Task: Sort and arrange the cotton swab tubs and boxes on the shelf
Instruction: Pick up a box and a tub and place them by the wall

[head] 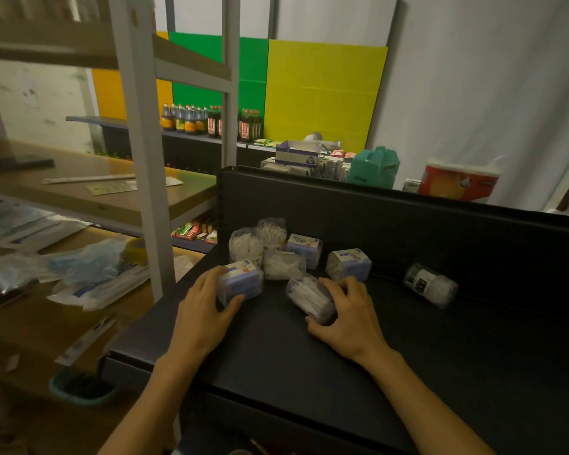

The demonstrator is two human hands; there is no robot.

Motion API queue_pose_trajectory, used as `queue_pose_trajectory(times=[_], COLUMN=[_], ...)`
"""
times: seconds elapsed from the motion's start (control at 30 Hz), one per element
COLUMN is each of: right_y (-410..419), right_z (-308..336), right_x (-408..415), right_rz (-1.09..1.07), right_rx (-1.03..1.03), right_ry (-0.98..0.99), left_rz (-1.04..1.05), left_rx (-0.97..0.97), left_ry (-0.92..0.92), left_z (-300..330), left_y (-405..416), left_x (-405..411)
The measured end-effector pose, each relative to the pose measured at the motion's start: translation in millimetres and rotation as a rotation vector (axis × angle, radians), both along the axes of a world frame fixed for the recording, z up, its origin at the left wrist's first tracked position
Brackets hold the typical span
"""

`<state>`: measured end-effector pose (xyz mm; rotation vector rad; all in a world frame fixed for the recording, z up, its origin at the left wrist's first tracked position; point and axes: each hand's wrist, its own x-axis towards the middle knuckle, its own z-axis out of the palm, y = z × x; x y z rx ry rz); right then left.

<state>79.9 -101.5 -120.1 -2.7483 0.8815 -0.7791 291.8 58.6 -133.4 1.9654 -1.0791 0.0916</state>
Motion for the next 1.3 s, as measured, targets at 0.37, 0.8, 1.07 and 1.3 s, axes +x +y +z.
queue_pose_trajectory(times=[0.37, 0.8, 1.07, 1.3], right_y=[23.3, 36.9, 27.3, 11.9], right_z=[30.2, 58.8, 55.8, 48.3], right_x=[-47.8, -224.8, -388.3, -527.6], right_rz=[-0.099, -0.191, -0.148, -0.182], right_rx=[0.515, 0.794, 1.105, 1.125], right_ry=[-0.456, -0.703, -1.019, -1.094], left_rz=[-0.273, -0.664, -0.804, -0.849], left_rx=[-0.174, -0.204, -0.171, -0.163], left_ry=[0.045, 0.168, 0.137, 0.122], left_z=[14.6, 52.9, 54.2, 42.0], left_y=[11.0, -41.5, -87.5, -121.4], left_x=[-28.9, -198.9, -349.4, -475.0])
